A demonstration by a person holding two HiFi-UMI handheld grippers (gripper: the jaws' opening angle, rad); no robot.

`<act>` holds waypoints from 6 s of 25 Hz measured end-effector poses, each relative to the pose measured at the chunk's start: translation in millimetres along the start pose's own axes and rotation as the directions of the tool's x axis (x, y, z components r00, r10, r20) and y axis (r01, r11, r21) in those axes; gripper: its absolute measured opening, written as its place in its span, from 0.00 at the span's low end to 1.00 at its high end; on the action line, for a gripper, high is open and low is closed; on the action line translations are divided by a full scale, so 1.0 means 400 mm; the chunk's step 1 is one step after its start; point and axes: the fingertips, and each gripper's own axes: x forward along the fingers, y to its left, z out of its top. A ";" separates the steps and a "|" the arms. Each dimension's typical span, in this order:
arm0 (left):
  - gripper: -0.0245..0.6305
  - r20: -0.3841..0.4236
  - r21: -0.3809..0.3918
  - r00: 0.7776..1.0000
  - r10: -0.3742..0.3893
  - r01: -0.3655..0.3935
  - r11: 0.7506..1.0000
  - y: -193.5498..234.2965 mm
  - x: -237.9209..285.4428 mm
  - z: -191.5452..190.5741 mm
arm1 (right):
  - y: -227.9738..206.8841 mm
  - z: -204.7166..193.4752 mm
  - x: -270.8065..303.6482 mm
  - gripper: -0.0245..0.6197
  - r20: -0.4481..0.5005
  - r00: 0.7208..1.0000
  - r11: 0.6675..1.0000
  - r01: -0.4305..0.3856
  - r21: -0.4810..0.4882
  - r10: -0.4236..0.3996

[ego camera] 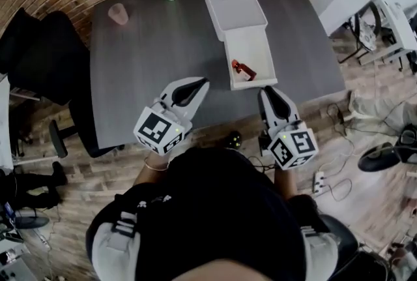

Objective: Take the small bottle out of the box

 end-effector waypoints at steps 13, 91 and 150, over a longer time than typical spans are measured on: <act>0.04 -0.020 -0.002 0.990 0.141 -0.142 0.990 -0.005 0.091 0.007 | -0.109 -0.018 0.057 0.17 -0.120 0.984 0.990 -0.138 -0.027 0.134; 0.04 0.012 -0.113 0.923 0.384 -0.380 0.918 0.209 0.000 -0.063 | -0.268 -0.501 0.456 0.39 -0.813 0.577 0.819 -0.427 -0.383 -0.079; 0.04 -0.018 -0.048 0.991 0.132 -0.132 0.990 0.136 0.227 -0.015 | -0.190 0.061 0.285 0.38 -0.150 0.984 0.982 -0.122 -0.146 0.100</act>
